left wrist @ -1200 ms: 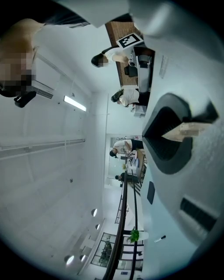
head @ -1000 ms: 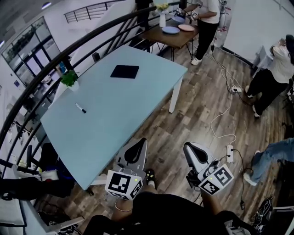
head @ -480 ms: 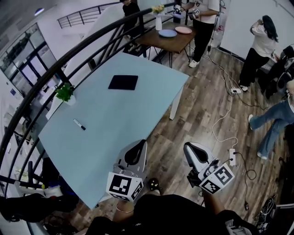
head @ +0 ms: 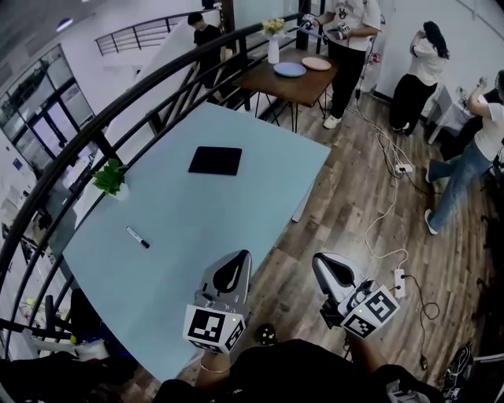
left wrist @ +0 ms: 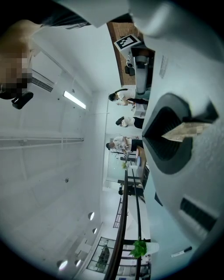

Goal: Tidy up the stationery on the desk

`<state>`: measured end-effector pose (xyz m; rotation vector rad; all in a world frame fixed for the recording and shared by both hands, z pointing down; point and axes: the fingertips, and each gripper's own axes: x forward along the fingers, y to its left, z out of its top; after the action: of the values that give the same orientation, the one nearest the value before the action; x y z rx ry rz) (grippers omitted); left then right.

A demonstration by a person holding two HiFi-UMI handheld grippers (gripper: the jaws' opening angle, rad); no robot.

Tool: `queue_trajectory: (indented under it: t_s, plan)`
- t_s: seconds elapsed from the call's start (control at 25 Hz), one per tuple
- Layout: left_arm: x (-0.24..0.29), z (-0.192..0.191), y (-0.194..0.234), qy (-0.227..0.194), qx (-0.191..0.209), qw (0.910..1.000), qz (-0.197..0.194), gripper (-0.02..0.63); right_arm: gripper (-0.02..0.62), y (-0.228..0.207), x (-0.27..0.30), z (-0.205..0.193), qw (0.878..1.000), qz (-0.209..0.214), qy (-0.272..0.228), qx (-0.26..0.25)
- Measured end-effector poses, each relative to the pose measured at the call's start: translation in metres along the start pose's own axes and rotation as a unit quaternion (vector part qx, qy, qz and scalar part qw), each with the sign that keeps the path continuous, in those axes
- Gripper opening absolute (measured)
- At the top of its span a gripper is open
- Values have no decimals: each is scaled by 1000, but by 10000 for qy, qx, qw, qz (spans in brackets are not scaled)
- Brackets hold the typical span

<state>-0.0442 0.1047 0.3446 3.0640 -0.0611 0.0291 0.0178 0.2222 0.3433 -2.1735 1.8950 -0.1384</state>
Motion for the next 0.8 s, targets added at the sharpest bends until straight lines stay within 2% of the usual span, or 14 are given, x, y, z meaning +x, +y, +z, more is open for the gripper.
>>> queue_trajectory:
  t_s: [0.28,0.48,0.68,0.8]
  plan:
    - [5,-1,36,-9,-67,9997,218,-9,-5,-9,36,-1,10000,82,32,-27]
    - [6,3,55,-57,-17,9989,463,-9,-5,-18,62,-1,9995,293,77,-8]
    - [21,27,80,-18,1,9945,1052,-9,-5,-41,109,29,9969,784,75,15]
    - [31,23,97,18,54,9892,1462,-9,-5,-58,140,28,9931,1168,112,65]
